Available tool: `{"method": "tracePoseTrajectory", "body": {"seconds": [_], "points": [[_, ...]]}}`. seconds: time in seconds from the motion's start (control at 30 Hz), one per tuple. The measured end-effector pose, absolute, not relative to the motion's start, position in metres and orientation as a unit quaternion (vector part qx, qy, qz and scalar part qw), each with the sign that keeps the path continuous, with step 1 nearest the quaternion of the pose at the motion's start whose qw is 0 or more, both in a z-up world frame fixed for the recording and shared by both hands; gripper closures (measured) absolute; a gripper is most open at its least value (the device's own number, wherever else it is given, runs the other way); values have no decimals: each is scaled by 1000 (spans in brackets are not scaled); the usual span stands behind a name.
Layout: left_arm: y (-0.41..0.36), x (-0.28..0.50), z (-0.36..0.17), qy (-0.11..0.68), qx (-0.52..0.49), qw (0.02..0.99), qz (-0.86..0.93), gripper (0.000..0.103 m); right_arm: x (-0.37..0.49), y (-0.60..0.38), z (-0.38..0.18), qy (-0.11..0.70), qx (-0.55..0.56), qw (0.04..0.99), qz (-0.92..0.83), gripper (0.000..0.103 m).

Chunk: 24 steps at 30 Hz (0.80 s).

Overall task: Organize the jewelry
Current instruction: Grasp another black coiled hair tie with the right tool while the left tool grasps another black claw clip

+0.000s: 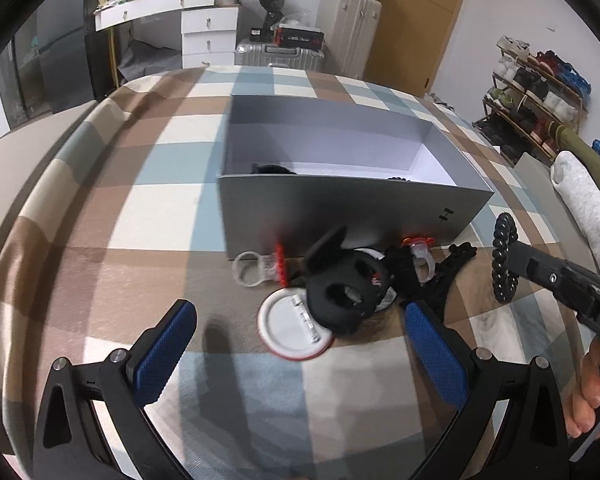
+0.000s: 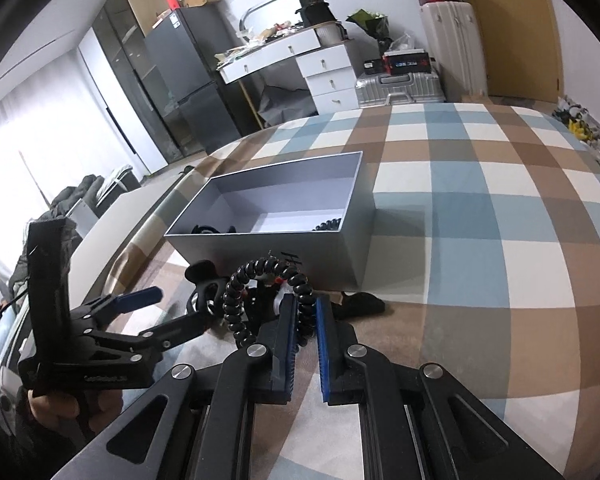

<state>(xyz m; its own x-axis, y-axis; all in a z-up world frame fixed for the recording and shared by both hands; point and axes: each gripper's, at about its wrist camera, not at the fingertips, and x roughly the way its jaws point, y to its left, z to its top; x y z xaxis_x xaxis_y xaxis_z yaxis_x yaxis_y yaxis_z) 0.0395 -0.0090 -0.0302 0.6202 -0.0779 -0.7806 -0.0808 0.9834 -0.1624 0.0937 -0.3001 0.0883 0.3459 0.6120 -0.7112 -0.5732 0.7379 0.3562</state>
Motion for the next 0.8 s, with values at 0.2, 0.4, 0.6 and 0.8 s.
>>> {"method": "tracePoseTrajectory", "body": {"seconds": [0.2,0.4,0.6,0.8], "points": [[-20,46,-28,430,-72,900,-21,11,95,-305,88,442,26,821,360,94],[-29,51,-29,429,-43,902,-23,34,95,-307,91,440,29,823,357,94],[-25,43,-22,415,-42,908,-39,57,92,-304,93,438,25,825,357,94],[-24,31,-11,393,-42,917,-48,57,87,-300,99,430,20,826,362,94]]}}
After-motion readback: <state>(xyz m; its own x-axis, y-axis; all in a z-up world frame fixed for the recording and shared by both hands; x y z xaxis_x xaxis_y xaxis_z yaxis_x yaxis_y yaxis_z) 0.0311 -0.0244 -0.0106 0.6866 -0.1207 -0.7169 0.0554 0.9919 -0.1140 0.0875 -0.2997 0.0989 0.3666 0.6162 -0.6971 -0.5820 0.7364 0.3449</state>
